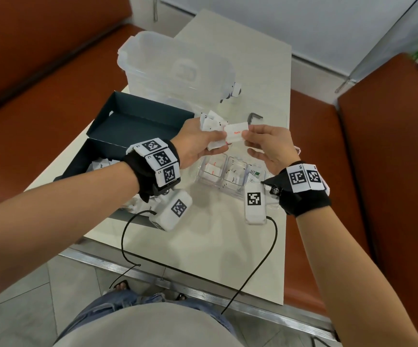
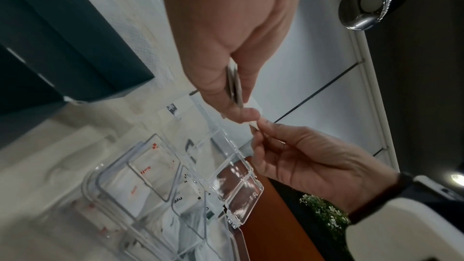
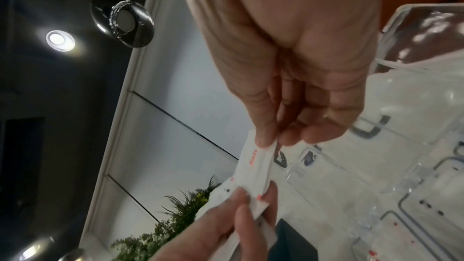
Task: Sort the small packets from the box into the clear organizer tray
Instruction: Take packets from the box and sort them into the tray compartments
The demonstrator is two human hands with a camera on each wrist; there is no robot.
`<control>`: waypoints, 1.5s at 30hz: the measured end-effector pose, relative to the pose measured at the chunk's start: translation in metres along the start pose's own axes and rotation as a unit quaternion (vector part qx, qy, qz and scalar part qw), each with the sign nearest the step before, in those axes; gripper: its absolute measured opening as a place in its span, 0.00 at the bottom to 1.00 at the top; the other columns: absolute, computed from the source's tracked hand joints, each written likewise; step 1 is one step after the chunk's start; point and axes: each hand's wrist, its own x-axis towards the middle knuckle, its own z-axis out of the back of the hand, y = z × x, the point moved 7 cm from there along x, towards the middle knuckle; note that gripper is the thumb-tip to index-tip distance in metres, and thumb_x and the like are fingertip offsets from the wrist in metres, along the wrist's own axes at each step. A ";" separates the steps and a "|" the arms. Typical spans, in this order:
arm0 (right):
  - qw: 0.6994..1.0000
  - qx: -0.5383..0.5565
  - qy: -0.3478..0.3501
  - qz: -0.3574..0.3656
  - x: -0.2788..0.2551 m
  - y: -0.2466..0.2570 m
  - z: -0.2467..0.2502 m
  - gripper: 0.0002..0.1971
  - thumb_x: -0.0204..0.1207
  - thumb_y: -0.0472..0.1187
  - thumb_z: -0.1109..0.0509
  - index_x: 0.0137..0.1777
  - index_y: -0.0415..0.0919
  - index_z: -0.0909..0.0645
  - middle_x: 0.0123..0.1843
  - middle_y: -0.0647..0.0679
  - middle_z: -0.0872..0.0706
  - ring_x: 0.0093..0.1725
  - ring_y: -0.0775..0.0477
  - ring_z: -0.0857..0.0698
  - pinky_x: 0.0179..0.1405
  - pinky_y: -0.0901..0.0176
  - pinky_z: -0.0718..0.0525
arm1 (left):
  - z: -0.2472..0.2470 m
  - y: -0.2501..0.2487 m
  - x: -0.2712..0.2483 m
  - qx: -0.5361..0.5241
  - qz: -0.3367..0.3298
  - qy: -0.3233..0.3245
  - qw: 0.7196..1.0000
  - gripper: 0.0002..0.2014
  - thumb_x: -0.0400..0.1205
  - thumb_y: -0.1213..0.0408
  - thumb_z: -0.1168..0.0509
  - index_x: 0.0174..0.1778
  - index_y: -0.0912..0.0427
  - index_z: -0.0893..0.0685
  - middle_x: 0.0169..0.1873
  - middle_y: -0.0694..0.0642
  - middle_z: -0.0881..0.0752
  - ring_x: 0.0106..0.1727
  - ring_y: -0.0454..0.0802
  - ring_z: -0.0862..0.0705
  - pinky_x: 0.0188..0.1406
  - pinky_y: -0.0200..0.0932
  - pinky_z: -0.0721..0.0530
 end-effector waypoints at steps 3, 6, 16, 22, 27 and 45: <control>0.990 -0.112 -0.065 0.060 0.012 0.012 0.010 0.07 0.72 0.34 0.23 0.50 0.39 0.12 0.39 0.48 0.13 0.36 0.54 0.19 0.39 0.63 0.19 | 0.013 -0.004 0.000 -0.014 0.001 -0.011 1.000 0.11 0.81 0.78 0.32 0.58 0.70 0.19 0.52 0.67 0.12 0.46 0.55 0.10 0.42 0.44 0.09; 0.960 -0.225 -0.095 0.139 0.016 0.017 0.005 0.09 0.71 0.36 0.22 0.51 0.40 0.11 0.43 0.48 0.11 0.42 0.54 0.16 0.48 0.69 0.20 | 0.026 -0.009 0.001 -0.035 -0.003 -0.029 0.999 0.13 0.81 0.78 0.33 0.61 0.71 0.22 0.51 0.66 0.13 0.45 0.55 0.11 0.40 0.42 0.10; 0.810 -0.539 -0.060 0.222 0.021 -0.028 -0.058 0.12 0.83 0.40 0.39 0.61 0.46 0.16 0.54 0.49 0.10 0.60 0.41 0.22 0.60 0.46 0.32 | 0.040 -0.008 -0.001 -0.048 -0.002 -0.046 0.998 0.14 0.82 0.78 0.34 0.63 0.71 0.23 0.50 0.65 0.13 0.48 0.55 0.11 0.44 0.44 0.09; 0.797 -0.549 -0.056 0.243 0.022 -0.029 -0.065 0.13 0.83 0.41 0.40 0.62 0.45 0.17 0.53 0.48 0.11 0.60 0.41 0.23 0.58 0.47 0.34 | 0.048 -0.006 -0.001 -0.056 0.001 -0.053 0.997 0.16 0.82 0.78 0.35 0.66 0.73 0.24 0.50 0.65 0.14 0.48 0.55 0.12 0.45 0.44 0.09; 0.819 -0.515 -0.060 0.246 0.021 -0.028 -0.060 0.12 0.82 0.41 0.37 0.60 0.46 0.15 0.50 0.49 0.10 0.59 0.41 0.23 0.58 0.47 0.33 | 0.051 -0.007 -0.001 -0.063 0.000 -0.050 0.997 0.16 0.82 0.78 0.35 0.67 0.72 0.24 0.51 0.66 0.14 0.49 0.57 0.12 0.46 0.44 0.09; 0.643 -0.696 -0.072 0.312 0.011 -0.049 -0.088 0.11 0.52 0.28 0.18 0.31 0.41 0.14 0.24 0.49 0.18 0.33 0.42 0.18 0.37 0.54 0.23 | 0.054 -0.002 0.004 -0.067 -0.005 -0.043 0.997 0.09 0.82 0.77 0.34 0.57 0.68 0.21 0.48 0.64 0.13 0.45 0.54 0.10 0.42 0.43 0.09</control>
